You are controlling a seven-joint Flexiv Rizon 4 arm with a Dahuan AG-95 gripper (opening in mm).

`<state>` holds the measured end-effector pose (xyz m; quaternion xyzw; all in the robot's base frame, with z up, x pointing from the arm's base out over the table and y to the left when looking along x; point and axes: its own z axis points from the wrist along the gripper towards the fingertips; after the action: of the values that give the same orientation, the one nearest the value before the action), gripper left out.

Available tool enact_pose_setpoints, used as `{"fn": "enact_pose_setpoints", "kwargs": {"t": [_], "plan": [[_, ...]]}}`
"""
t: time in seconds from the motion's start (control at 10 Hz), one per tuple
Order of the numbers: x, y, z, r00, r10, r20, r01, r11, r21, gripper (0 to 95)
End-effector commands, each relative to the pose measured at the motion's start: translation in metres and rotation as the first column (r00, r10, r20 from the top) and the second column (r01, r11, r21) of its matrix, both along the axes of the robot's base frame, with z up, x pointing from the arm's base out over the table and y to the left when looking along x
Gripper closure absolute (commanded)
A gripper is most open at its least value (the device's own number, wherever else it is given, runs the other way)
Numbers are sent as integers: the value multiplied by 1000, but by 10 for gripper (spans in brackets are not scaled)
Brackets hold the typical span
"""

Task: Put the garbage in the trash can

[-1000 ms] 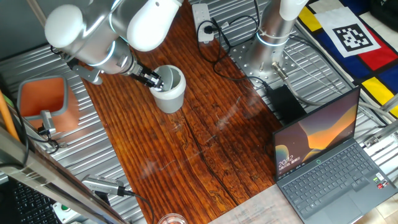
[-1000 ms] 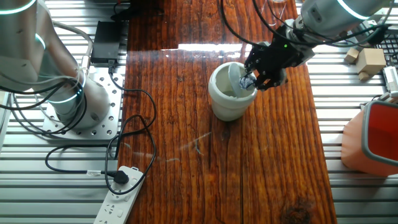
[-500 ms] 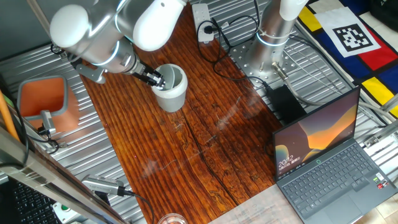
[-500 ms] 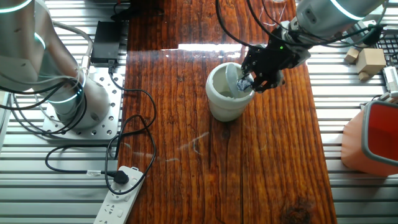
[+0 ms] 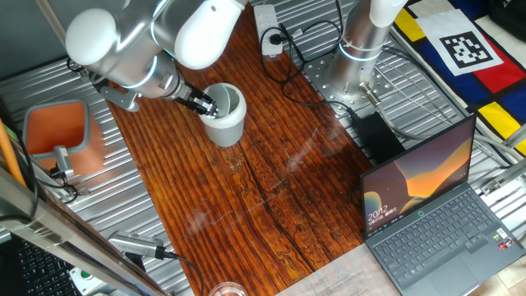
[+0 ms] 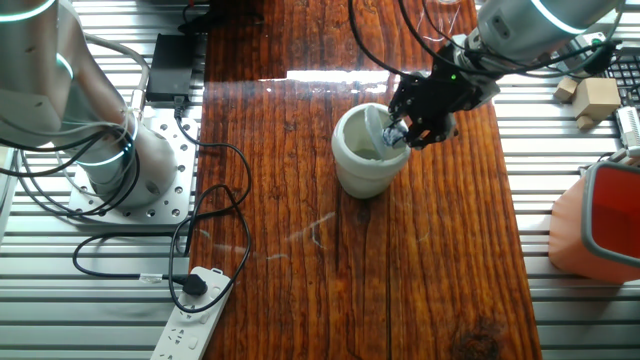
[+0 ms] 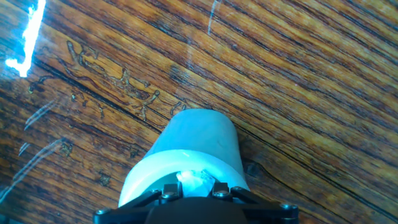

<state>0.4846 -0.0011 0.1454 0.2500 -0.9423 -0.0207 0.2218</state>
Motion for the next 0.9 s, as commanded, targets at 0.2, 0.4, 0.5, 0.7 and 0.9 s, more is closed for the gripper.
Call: {"fn": "enact_pose_setpoints", "kwargs": {"t": [0.2,0.4,0.5,0.7,0.9], "plan": [[0,0,0,1000,10,0,-10,1000,3,570],[0,-1,-1,1000,22,-1,-22,1000,8,380],[0,-1,-1,1000,25,1,-25,1000,10,380],[0,0,0,1000,29,4,-29,1000,5,380],[-2,-2,3,999,35,3,-35,999,0,380]]}}
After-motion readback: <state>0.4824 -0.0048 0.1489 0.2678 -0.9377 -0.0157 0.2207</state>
